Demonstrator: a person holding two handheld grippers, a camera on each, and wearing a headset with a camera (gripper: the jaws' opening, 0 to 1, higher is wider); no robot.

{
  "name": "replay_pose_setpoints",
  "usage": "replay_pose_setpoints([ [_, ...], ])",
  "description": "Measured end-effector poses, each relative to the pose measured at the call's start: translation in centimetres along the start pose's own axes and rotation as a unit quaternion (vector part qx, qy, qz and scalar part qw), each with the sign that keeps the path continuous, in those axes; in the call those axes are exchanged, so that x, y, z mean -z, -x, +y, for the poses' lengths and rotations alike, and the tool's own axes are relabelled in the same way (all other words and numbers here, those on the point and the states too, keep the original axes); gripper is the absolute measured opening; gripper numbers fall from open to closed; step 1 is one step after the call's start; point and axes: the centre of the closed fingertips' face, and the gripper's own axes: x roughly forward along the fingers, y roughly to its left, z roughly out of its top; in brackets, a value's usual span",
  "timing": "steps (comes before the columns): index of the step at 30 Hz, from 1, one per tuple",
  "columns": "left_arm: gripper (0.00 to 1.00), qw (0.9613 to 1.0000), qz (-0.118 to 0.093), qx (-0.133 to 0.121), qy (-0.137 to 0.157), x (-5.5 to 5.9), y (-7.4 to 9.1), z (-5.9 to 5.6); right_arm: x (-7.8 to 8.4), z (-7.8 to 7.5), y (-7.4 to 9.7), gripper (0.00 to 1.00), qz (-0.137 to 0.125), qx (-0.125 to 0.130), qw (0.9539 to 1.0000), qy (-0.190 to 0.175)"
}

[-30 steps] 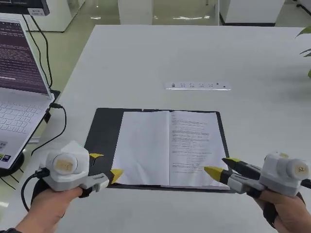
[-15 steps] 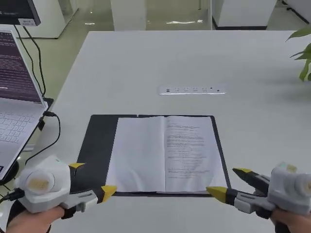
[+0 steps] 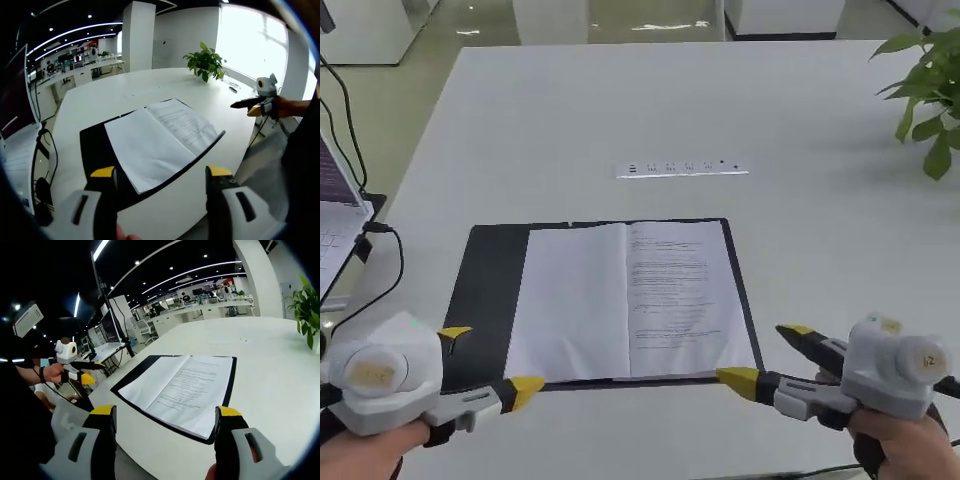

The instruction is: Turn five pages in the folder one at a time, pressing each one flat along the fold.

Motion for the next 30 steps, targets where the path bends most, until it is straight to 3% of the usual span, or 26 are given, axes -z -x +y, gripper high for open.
replay_pose_setpoints([
  [9,0.72,0.9999,-0.004,0.014,-0.004,-1.4,-2.0,-2.0,0.5,-0.8,1.2,0.80,-0.005,0.009,0.9999,-0.010],
  [23,0.71,0.9994,0.005,0.028,-0.019,-2.5,-3.8,-3.0,0.7,-1.6,1.5,0.82,-0.007,0.018,0.9995,-0.024],
  [30,0.71,0.9978,0.012,0.055,-0.034,-3.5,-5.7,-4.9,1.0,-1.5,1.7,0.82,-0.012,0.021,0.9992,-0.032],
])
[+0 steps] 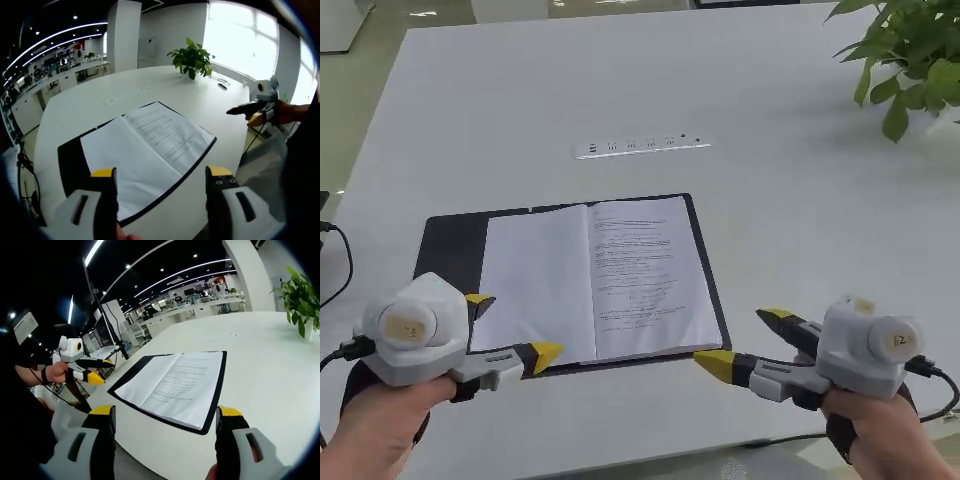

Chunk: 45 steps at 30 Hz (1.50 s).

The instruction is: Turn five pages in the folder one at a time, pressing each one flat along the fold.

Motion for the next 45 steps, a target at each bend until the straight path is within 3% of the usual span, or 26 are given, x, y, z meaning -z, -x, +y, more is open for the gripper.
replay_pose_setpoints([
  [6,0.70,0.9999,-0.001,0.014,-0.008,-1.0,-1.4,-1.1,0.0,-0.5,0.5,0.82,-0.006,0.002,1.0000,-0.007],
  [13,0.70,0.9996,-0.001,0.026,-0.007,-1.6,-3.1,-1.5,0.0,-0.7,0.7,0.81,-0.007,0.002,0.9999,-0.010],
  [24,0.69,0.9981,0.015,0.052,-0.028,-2.0,-7.4,-4.0,0.1,-1.2,1.3,0.80,-0.012,0.004,0.9997,-0.021],
  [36,0.69,0.9946,0.035,0.070,-0.068,-3.6,-12.3,-6.2,0.0,-1.5,1.5,0.80,-0.018,0.004,0.9992,-0.035],
  [42,0.68,0.9921,0.042,0.091,-0.075,-4.2,-15.1,-8.1,0.0,-1.5,1.4,0.80,-0.016,0.001,0.9993,-0.035],
  [45,0.68,0.9905,0.047,0.100,-0.081,-3.9,-16.4,-9.0,0.3,-1.5,1.4,0.80,-0.011,0.000,0.9993,-0.036],
])
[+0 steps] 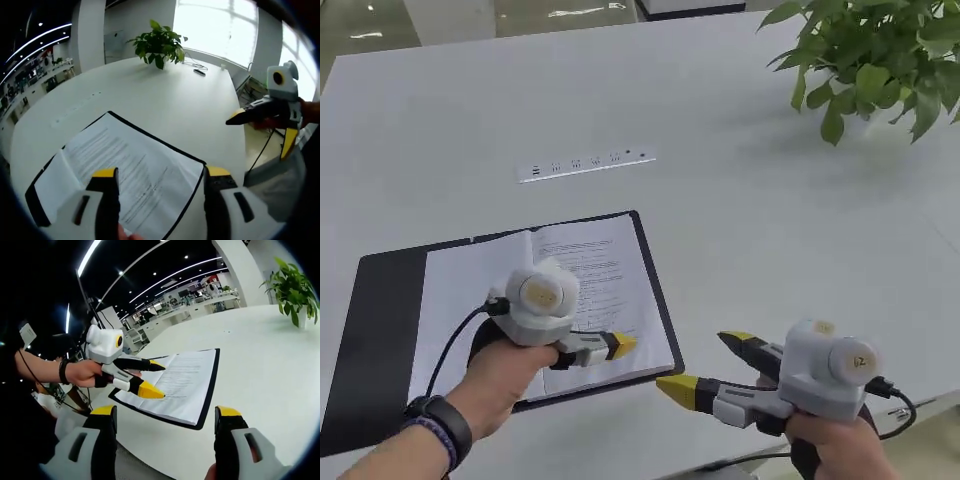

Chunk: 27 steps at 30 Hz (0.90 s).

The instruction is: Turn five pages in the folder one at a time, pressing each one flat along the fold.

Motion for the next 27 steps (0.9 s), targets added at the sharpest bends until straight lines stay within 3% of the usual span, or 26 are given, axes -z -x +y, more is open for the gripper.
replay_pose_setpoints([
  [7,0.68,0.9997,0.023,0.006,0.008,1.2,-3.2,-1.0,0.7,-0.2,0.5,0.79,0.007,-0.002,1.0000,-0.005],
  [14,0.70,0.9987,0.043,-0.009,0.027,2.5,-5.6,-1.1,1.4,-0.8,0.7,0.79,0.018,-0.002,0.9998,-0.010],
  [17,0.72,0.9987,0.047,-0.011,0.020,3.0,-6.1,-1.4,1.5,-1.0,0.5,0.78,0.022,-0.003,0.9997,-0.010],
  [23,0.71,0.9986,0.038,-0.016,-0.033,3.6,-6.0,-1.1,1.6,-0.8,-0.3,0.77,0.030,-0.013,0.9994,-0.010],
  [27,0.69,0.9988,0.030,-0.019,-0.034,3.4,-5.8,-0.9,1.5,-0.8,-0.9,0.76,0.034,-0.019,0.9992,-0.008],
])
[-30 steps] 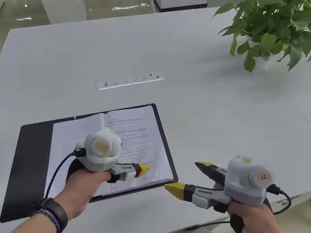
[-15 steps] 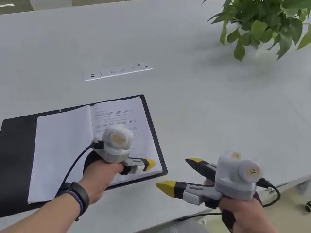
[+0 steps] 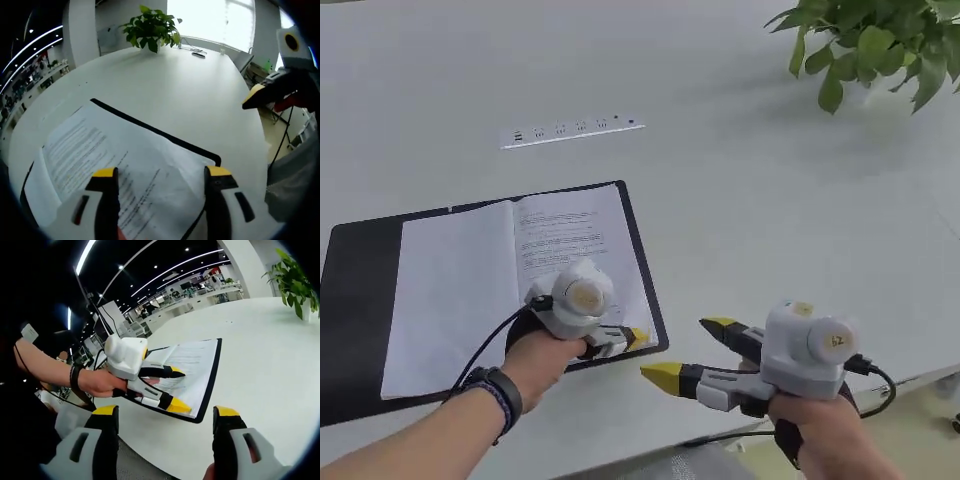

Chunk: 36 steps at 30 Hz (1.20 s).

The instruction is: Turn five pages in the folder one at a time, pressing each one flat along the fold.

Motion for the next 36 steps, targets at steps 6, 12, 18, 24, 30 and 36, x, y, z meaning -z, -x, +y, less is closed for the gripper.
replay_pose_setpoints([
  [6,0.64,1.0000,-0.003,-0.002,0.008,-0.1,0.1,0.4,-0.5,-0.1,-0.2,0.74,-0.013,-0.006,0.9998,-0.011],
  [12,0.59,0.9998,-0.009,-0.002,0.020,-0.2,0.1,0.8,-0.4,-0.6,-0.5,0.72,-0.006,-0.007,0.9999,-0.006],
  [18,0.58,0.9997,-0.011,-0.001,0.024,-0.2,0.1,0.8,-1.3,-1.3,-0.9,0.68,-0.020,-0.010,0.9996,-0.016],
  [24,0.58,0.9997,-0.011,-0.003,0.023,-0.2,0.1,0.7,-2.4,-2.9,-2.3,0.60,-0.030,-0.010,0.9989,-0.034],
  [30,0.58,0.9997,-0.011,-0.004,0.024,-0.3,0.1,0.7,-3.2,-4.2,-4.4,0.49,-0.025,-0.011,0.9983,-0.051],
  [36,0.58,0.9997,-0.011,-0.005,0.023,-0.2,0.0,0.7,-3.1,-5.5,-7.0,0.41,-0.018,-0.024,0.9957,-0.088],
])
